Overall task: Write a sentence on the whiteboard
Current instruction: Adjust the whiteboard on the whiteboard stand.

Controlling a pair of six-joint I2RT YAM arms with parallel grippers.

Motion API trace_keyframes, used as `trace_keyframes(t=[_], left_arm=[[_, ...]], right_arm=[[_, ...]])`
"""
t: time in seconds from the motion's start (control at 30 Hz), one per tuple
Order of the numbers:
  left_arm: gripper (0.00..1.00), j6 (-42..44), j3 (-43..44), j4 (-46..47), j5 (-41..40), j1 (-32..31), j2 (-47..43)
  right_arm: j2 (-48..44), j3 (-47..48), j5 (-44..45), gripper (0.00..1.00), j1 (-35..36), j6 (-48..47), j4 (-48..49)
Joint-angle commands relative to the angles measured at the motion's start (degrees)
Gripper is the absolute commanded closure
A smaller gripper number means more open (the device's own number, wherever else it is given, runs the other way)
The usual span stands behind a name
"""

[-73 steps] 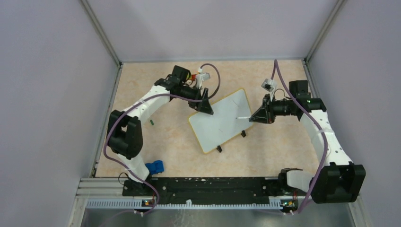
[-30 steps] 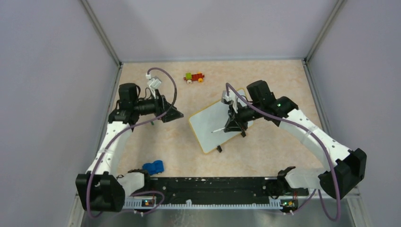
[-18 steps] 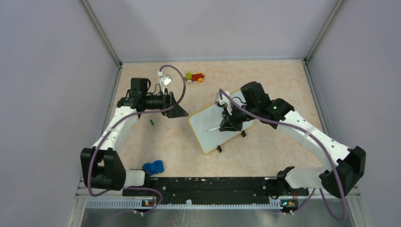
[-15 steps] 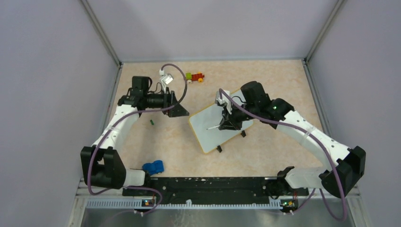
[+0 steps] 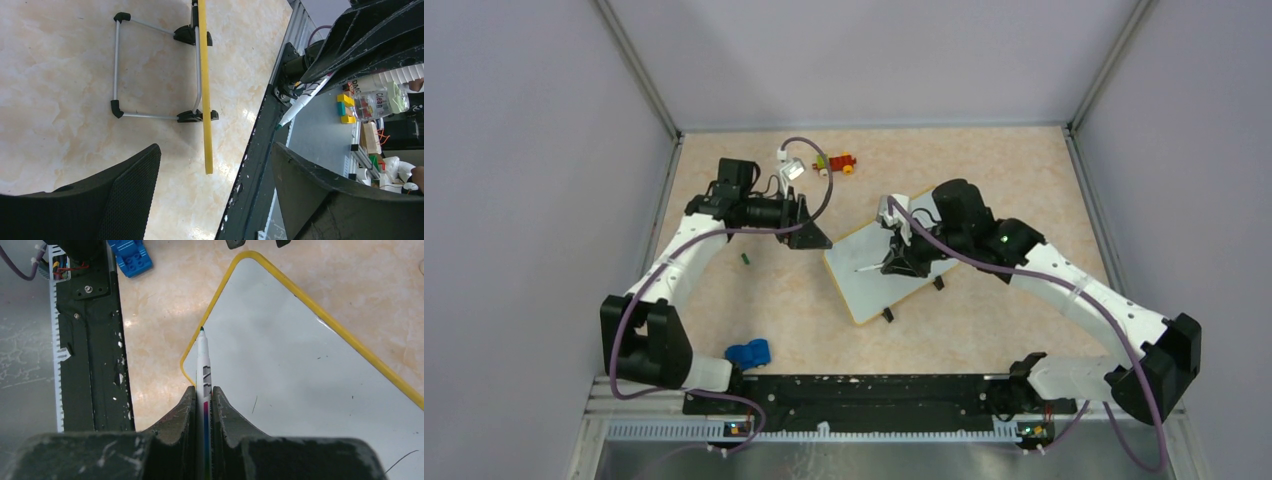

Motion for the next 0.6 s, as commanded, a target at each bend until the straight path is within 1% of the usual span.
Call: trace_keyframes(t=[0.0,0.2,0.37,0.47,0.57], left_arm=[[0.16,1.17,1.82,1.0,0.75,-0.95,0.67],[0.19,1.35,2.8,1.0,1.17,-2.3,2.06],[0.24,2.2,3.42,0.39,0.33,-3.71,3.22],[0.29,2.71,3.98,-0.23,0.16,-4.75,4.3],[0.37,3.42,4.9,-0.95,-0.31,-5.71,5.71]], right_arm=[[-1.58,0.09,-1.37,1.0,1.38,0.23,3.73],[-1.12,0.24,-0.3,1.0,1.61,-1.2,5.27],[0.07,0.65,0.95,1.0,2.24,-1.47,7.17],[1.1,0.72,2.35,1.0,2.95,-1.99,8.44],[1.88,0.81,3.17,1.0,3.43,-2.53,9.13]])
